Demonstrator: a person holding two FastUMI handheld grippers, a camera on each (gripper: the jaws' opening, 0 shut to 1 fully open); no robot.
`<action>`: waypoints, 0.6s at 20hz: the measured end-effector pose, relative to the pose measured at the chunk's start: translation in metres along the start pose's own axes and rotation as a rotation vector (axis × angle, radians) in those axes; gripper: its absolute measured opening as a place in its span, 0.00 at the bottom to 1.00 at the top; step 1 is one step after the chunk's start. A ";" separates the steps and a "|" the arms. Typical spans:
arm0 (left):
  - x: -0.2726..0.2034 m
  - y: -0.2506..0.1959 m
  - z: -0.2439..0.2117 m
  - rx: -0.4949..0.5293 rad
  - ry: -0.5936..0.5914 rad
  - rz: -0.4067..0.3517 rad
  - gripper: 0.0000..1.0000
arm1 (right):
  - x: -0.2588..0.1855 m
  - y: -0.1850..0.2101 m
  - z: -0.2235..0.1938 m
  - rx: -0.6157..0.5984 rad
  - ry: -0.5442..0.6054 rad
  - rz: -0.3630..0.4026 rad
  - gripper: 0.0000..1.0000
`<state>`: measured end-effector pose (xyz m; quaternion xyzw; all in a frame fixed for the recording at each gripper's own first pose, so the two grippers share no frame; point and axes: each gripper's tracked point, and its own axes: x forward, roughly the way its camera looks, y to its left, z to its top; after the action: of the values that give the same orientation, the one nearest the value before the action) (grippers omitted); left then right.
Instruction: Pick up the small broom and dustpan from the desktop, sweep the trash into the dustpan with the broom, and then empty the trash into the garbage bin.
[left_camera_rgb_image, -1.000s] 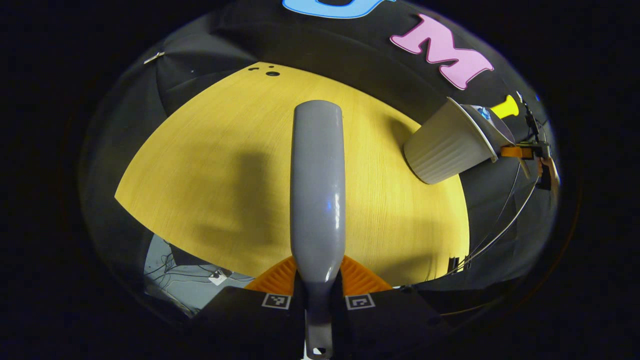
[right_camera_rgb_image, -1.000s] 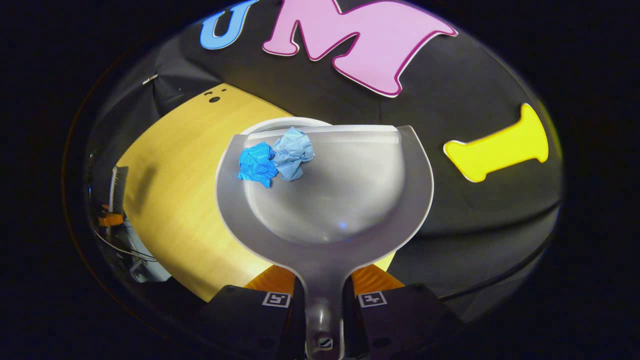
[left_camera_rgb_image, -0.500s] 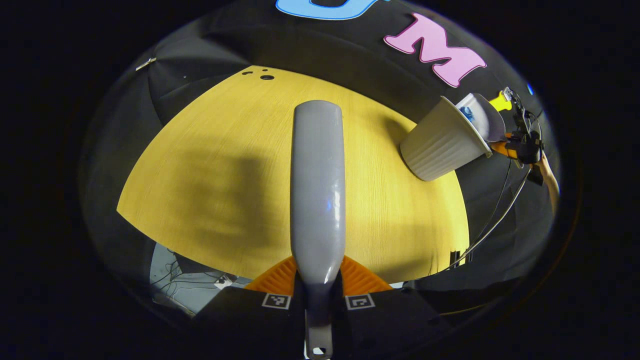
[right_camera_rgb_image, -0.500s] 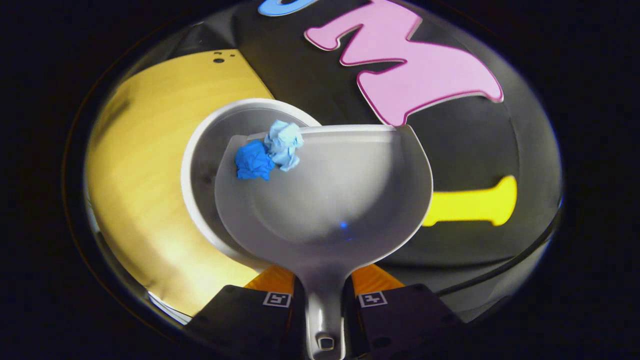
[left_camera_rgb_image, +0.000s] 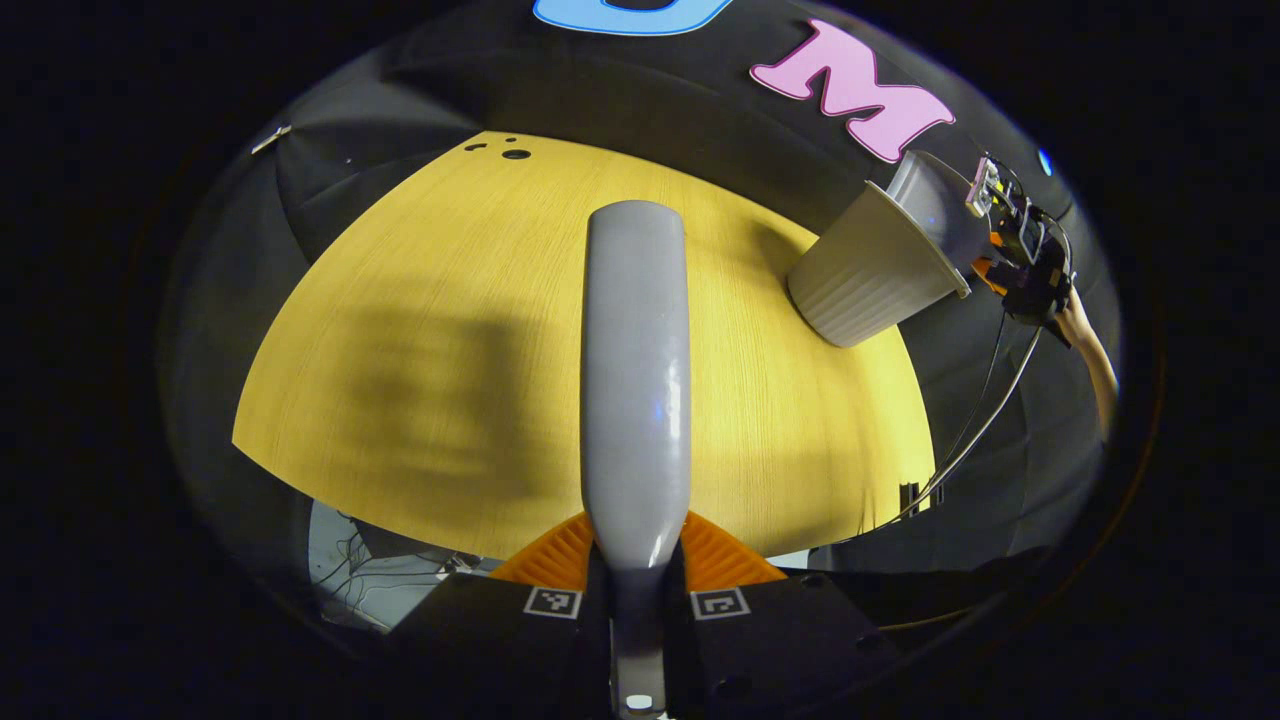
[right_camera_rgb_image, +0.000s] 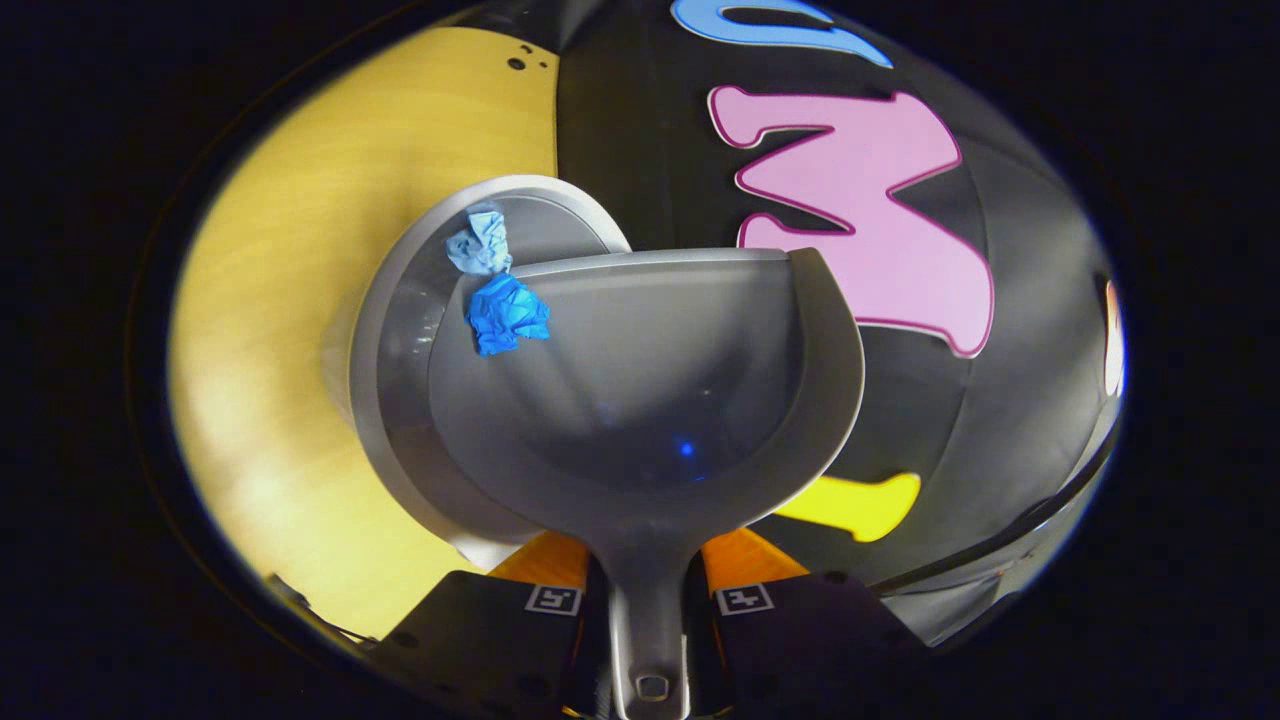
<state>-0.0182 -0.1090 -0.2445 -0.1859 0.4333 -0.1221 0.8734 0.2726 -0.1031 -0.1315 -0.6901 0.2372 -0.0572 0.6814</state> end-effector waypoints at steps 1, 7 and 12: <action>0.000 0.000 0.000 0.006 0.002 -0.001 0.25 | -0.002 0.000 0.001 -0.018 0.007 -0.016 0.34; -0.006 0.005 -0.001 0.036 0.014 -0.012 0.25 | 0.006 -0.002 -0.004 -0.188 0.019 -0.086 0.34; -0.007 0.006 0.000 0.065 0.017 -0.019 0.25 | 0.006 -0.012 -0.016 -0.038 0.064 -0.083 0.34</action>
<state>-0.0217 -0.1015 -0.2422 -0.1604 0.4349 -0.1458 0.8740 0.2741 -0.1208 -0.1198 -0.7099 0.2310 -0.1028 0.6574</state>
